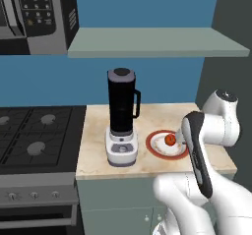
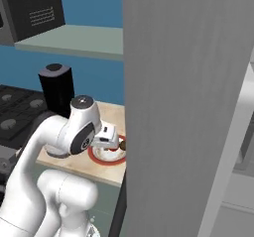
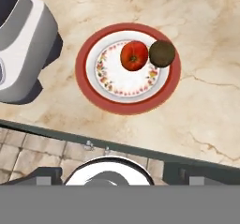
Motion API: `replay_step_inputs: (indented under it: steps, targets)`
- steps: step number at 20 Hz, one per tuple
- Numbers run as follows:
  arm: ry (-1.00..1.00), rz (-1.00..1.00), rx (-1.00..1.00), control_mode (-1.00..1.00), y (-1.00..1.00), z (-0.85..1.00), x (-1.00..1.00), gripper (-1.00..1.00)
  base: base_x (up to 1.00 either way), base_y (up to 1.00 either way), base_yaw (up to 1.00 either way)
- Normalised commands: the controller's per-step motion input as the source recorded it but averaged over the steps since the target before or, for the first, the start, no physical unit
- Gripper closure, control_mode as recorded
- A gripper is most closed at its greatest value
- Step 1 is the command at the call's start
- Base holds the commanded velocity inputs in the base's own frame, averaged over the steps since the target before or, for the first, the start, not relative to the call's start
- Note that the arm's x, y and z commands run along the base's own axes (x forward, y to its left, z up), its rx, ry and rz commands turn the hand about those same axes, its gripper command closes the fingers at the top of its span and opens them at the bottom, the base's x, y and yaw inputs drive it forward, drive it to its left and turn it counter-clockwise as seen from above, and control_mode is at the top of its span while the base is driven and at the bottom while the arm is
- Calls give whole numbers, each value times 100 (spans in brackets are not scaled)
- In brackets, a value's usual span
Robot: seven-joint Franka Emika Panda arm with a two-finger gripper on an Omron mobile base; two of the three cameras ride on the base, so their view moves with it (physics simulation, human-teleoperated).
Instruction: Pick the apple and kiwi from the fridge and place them on the plate next to the blender to make a fruit smoothie.
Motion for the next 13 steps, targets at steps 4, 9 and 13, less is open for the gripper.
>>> replay_step_inputs:
  steps: [4, 9, 13]
  targets:
    - [-1, 0, 0, -100, 16, 85, -62, -100, 0, 0, 0]
    - [-3, -2, -2, -100, 11, 71, -21, -100, 0, 0, 0]
    - [0, 0, 0, -100, 1, 5, 0, -100, 0, 0, 0]
